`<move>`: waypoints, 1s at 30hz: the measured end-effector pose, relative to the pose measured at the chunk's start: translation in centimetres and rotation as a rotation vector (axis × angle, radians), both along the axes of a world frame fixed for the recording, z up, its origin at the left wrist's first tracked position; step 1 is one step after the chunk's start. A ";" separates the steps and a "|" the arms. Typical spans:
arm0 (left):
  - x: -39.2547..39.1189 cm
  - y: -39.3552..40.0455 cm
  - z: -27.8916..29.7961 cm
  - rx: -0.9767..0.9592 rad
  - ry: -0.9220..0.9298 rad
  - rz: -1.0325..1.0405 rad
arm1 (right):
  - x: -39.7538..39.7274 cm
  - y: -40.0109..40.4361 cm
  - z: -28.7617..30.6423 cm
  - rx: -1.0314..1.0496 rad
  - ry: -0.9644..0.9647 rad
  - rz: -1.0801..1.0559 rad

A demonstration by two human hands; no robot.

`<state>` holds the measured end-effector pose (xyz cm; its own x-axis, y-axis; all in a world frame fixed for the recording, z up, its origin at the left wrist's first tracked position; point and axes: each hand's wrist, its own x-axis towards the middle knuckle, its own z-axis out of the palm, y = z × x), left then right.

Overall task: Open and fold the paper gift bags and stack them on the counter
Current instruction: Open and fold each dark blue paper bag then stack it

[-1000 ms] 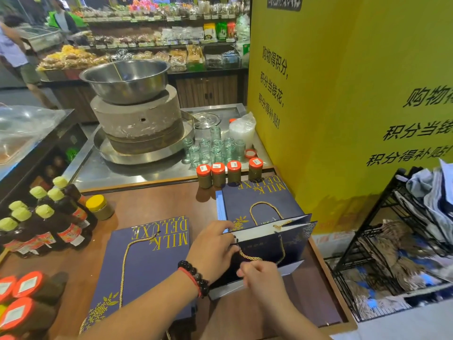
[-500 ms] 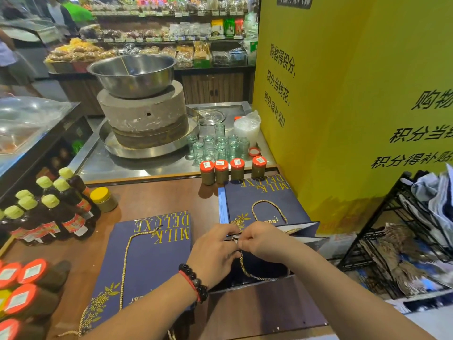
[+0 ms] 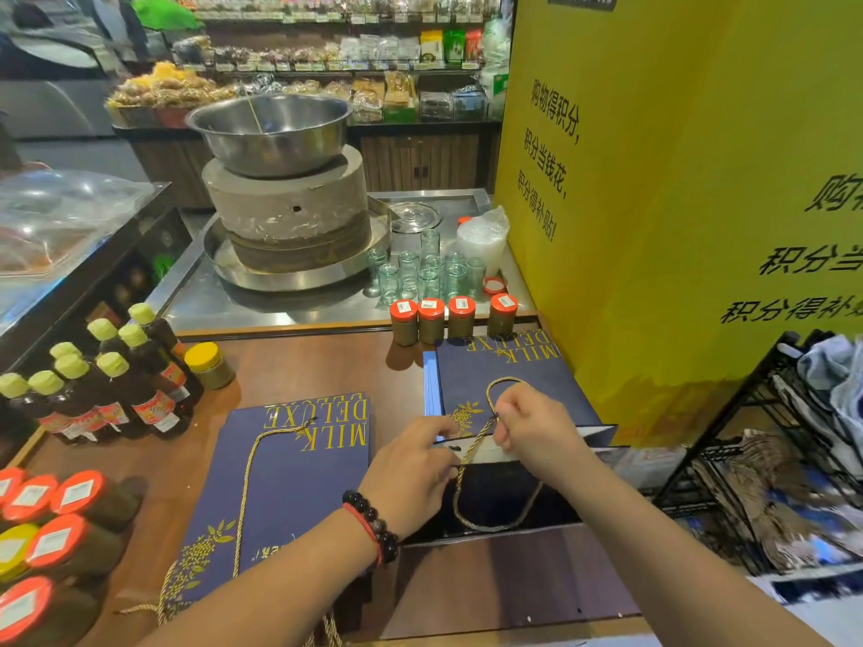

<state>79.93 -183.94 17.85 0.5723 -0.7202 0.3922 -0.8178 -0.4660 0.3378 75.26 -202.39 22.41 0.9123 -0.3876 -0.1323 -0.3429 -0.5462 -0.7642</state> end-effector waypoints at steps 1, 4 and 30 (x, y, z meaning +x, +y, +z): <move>0.2 0.0 -0.1 -0.005 0.012 0.017 | -0.3 -0.1 0.1 -0.027 -0.028 0.024; 0.5 -0.3 -0.2 -0.003 0.026 0.035 | -1.8 0.6 0.1 -0.183 -0.214 -0.020; 0.7 -0.9 0.6 0.004 -0.021 0.083 | -6.4 7.4 -7.1 0.004 0.144 0.463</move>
<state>80.60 -184.86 18.41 0.6215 -0.6725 0.4018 -0.7834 -0.5336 0.3185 68.83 -195.01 15.33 0.9611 0.0553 -0.2705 -0.1670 -0.6637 -0.7291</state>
